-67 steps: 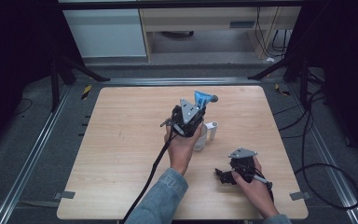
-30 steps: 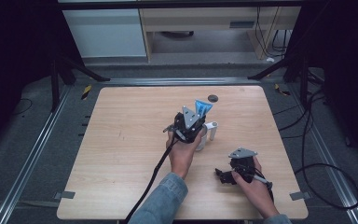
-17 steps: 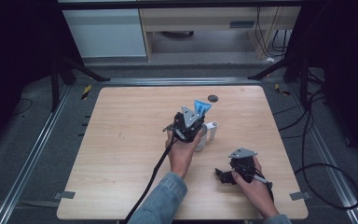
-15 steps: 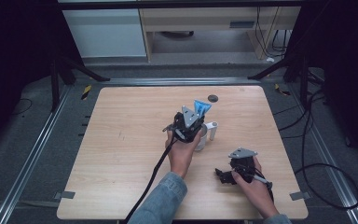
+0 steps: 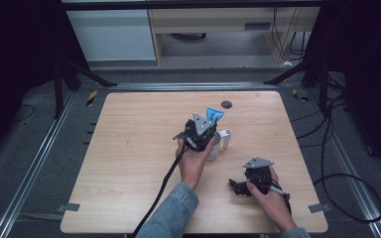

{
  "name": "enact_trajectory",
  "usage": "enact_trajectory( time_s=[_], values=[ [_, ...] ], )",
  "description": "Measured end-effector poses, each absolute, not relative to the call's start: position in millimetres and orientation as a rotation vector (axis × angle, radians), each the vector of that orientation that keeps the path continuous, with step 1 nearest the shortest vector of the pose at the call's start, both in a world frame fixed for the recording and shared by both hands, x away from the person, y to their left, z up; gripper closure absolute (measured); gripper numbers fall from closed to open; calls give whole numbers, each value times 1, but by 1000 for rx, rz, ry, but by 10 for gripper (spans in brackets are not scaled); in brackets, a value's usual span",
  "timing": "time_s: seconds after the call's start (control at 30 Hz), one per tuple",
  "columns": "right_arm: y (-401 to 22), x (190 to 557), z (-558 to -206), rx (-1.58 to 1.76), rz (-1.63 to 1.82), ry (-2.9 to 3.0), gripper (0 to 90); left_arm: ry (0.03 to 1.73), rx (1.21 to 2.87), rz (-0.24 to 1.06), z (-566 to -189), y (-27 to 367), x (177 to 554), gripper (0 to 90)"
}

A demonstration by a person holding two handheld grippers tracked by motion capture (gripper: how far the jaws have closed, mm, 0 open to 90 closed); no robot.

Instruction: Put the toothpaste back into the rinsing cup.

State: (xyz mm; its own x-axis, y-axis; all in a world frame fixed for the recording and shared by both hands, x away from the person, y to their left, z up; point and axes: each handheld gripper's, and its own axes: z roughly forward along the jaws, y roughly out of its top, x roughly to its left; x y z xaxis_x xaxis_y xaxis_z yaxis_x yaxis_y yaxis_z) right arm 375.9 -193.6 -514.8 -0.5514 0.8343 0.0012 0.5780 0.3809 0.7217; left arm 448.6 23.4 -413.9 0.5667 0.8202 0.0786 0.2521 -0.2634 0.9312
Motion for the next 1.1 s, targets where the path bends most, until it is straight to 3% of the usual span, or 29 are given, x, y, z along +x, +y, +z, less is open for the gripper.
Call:
enact_trajectory(
  time_s=[1.1],
  values=[
    [-194, 376, -515, 1226, 973, 2282, 5, 921, 1833, 679, -417, 23, 456, 708]
  ],
)
